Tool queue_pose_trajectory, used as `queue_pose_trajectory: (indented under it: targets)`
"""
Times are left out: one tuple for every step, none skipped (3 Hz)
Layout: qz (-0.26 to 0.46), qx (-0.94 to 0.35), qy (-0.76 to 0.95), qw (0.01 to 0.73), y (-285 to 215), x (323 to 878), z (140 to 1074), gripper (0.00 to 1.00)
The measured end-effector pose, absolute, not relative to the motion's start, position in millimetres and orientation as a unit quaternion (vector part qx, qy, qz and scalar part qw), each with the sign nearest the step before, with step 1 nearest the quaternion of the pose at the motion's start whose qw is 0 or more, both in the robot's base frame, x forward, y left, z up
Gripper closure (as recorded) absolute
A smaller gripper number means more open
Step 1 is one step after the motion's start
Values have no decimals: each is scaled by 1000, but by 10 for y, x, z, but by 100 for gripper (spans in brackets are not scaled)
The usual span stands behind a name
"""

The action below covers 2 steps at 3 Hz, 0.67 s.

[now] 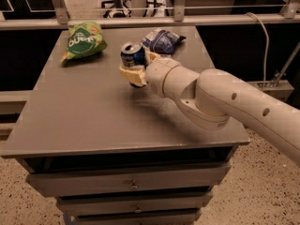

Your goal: Move pepsi can near green rice chip bag

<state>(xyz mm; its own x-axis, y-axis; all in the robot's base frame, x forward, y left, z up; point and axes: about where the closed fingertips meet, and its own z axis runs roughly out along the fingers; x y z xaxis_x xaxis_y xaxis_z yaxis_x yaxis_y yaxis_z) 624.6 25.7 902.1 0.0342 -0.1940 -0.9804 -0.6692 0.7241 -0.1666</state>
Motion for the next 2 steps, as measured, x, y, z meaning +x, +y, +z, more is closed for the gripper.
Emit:
queue_pose_trajectory:
  targets:
    - [156,-297,675,657,183,6638,9129,100]
    - [152,-289,679,657,178,6843,9158,100]
